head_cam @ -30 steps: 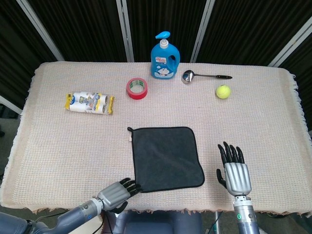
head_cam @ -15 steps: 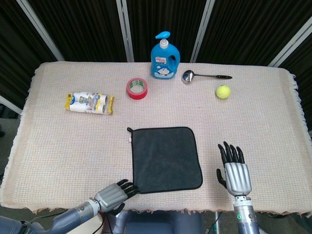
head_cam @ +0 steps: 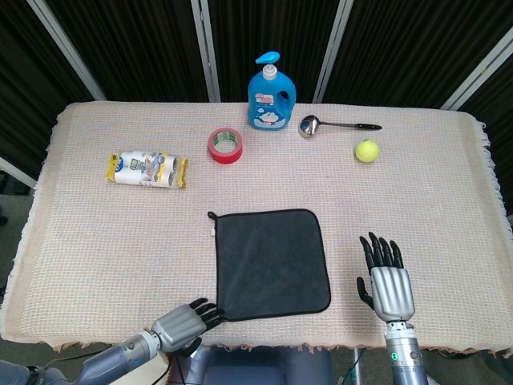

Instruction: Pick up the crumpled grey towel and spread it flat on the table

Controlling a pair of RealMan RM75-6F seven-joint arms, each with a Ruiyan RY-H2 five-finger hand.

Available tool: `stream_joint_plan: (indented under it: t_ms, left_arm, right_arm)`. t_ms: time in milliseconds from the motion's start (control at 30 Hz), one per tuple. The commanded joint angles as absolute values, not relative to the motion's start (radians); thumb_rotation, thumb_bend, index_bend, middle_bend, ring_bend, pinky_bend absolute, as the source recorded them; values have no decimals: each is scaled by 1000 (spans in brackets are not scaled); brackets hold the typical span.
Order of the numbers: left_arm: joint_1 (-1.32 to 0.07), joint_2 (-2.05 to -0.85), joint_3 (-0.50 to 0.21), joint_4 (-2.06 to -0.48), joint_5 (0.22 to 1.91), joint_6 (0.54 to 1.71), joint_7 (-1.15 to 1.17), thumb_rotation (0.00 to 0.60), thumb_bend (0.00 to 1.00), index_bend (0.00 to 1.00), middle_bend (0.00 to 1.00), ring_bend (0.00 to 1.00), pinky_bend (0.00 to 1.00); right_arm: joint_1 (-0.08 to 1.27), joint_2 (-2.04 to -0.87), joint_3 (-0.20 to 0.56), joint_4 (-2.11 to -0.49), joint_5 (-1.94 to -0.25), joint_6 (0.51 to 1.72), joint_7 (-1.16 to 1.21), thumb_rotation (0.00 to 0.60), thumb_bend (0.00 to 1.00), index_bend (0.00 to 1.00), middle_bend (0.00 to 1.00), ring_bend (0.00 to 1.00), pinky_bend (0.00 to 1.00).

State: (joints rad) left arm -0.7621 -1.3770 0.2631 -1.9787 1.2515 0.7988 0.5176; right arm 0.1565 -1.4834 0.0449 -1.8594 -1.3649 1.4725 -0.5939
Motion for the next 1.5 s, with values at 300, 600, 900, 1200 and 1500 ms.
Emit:
stream_joint_plan:
  t_ms: [300, 600, 900, 1200, 1500]
  left_arm:
    - [-748, -1372, 262, -1971, 1268, 801, 502, 600, 680, 36, 27, 0, 16]
    - [-714, -1392, 224, -1965, 1314, 863, 473, 600, 209, 0, 0, 0, 13]
    - [-658, -1412, 180, -1969, 1374, 978, 443, 600, 167, 0, 0, 0, 12]
    - [-661, -1396, 120, -1921, 1320, 999, 506, 600, 425, 0, 0, 0, 13]
    - [-747, -1452, 0, -1808, 1141, 934, 634, 600, 425, 0, 0, 0, 13]
  right_arm:
    - [154, -1485, 44, -1860, -1367, 1470, -598, 600, 489, 0, 0, 0, 0]
    - [154, -1486, 45, -1854, -1369, 1468, -601, 600, 489, 0, 0, 0, 0]
    - [154, -1482, 46, -1851, -1371, 1463, -593, 600, 489, 0, 0, 0, 0]
    - [155, -1482, 44, -1851, -1384, 1461, -589, 600, 489, 0, 0, 0, 0]
    - [158, -1477, 63, -1844, -1369, 1455, -566, 600, 488, 0, 0, 0, 0]
